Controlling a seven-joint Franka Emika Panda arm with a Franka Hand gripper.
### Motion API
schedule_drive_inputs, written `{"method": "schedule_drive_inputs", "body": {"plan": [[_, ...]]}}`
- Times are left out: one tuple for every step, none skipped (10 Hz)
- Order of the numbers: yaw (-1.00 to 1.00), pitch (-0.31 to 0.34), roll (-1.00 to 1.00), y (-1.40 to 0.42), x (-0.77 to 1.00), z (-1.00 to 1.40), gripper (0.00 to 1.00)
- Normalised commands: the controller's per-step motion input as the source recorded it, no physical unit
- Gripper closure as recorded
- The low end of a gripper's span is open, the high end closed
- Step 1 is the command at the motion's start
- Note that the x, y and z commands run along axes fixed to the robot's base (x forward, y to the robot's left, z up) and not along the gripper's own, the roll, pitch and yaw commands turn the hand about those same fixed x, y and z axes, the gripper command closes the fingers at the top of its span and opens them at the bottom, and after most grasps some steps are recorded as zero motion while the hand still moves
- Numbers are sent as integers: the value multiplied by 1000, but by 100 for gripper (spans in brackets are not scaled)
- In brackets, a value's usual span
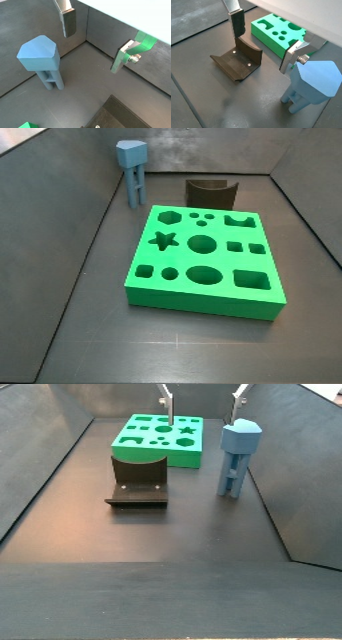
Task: Pick up the 3 prong object. Move up. Move to above the board. Insert the 3 prong object.
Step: Pick up the 3 prong object.
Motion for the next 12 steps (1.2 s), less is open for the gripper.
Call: {"method": "schedule_drive_inputs", "body": {"plan": [[-129,7,26,0,-280,131,0],[-306,-50,97,-91,-769,0,0],[-314,-44,126,-46,-854,0,0],[-369,-40,74,-9,-823,-26,0],[-406,-53,37,0,-780,0,0],[-426,-70,9,0,-729,0,0],[-466,-84,0,-20,-654,0,0],[-543,-171,-49,-146,-357,0,0],[-360,-257,-74,-169,-9,-9,0],[-143,-199,-56,-120,103,-69,0],[-149,-67,-33,0,63,0,0],[-131,-170,-61,-100,0,-83,0]]}}
